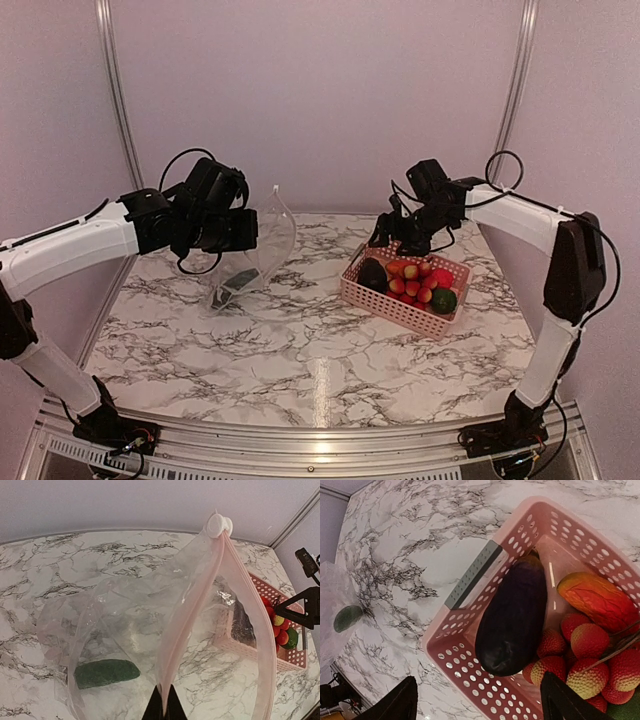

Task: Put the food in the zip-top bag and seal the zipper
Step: Pick up the fake vegetable from the bin.

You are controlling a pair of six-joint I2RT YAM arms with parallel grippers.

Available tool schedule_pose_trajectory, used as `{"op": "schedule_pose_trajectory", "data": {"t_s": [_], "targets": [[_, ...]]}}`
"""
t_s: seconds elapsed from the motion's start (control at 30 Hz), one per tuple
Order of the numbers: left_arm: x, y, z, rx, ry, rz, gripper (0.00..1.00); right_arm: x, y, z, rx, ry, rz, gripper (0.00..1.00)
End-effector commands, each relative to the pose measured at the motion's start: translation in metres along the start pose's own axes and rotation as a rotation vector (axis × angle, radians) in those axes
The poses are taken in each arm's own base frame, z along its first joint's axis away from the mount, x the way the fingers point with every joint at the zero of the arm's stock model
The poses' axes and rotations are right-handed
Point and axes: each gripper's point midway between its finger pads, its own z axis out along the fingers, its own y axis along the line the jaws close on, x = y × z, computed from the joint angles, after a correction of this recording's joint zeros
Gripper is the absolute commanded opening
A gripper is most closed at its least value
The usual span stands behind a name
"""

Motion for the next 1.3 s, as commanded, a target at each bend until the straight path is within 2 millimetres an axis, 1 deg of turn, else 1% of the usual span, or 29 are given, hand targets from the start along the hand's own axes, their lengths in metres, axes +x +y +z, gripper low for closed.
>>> {"op": "schedule_pose_trajectory", "data": {"t_s": [0.0, 0.27, 0.5, 0.6, 0.7, 0.77, 0.87, 0.93, 1.03, 1.1, 1.17, 1.23, 1.27], "targets": [[0.013, 0.005, -0.003, -0.004, 0.044, 0.005, 0.00, -0.005, -0.009, 0.021, 0.049, 0.027, 0.007, 0.81], [0.020, 0.005, -0.003, 0.010, 0.067, 0.003, 0.00, 0.001, -0.024, 0.072, 0.058, 0.105, 0.032, 0.81], [0.022, 0.005, -0.004, 0.014, 0.071, -0.008, 0.00, 0.005, -0.038, 0.102, 0.093, 0.144, 0.054, 0.81], [0.022, 0.005, -0.004, 0.015, 0.070, -0.013, 0.00, 0.011, -0.044, 0.113, 0.107, 0.168, 0.060, 0.77], [0.022, 0.005, -0.004, 0.015, 0.069, -0.015, 0.00, 0.014, -0.046, 0.117, 0.109, 0.182, 0.067, 0.70], [0.020, 0.004, -0.003, 0.015, 0.066, -0.016, 0.00, 0.012, -0.045, 0.112, 0.111, 0.167, 0.064, 0.65], [0.020, 0.003, -0.001, 0.016, 0.067, -0.020, 0.00, 0.003, -0.040, 0.096, 0.112, 0.121, 0.055, 0.57], [0.022, 0.002, 0.002, 0.019, 0.071, -0.029, 0.00, -0.003, -0.033, 0.079, 0.106, 0.084, 0.046, 0.53], [0.026, 0.000, 0.008, 0.023, 0.081, -0.039, 0.00, -0.011, -0.022, 0.047, 0.087, 0.021, 0.026, 0.50], [0.027, -0.002, 0.012, 0.025, 0.082, -0.050, 0.00, -0.016, -0.009, 0.018, 0.058, -0.034, 0.001, 0.47], [0.028, -0.003, 0.015, 0.028, 0.083, -0.062, 0.00, -0.015, 0.001, -0.002, 0.040, -0.076, -0.037, 0.45], [0.029, -0.005, 0.019, 0.032, 0.084, -0.070, 0.00, -0.006, 0.011, -0.015, 0.073, -0.080, -0.113, 0.44], [0.030, -0.006, 0.021, 0.035, 0.086, -0.073, 0.00, 0.000, 0.020, -0.019, 0.070, -0.066, -0.147, 0.45]]}}
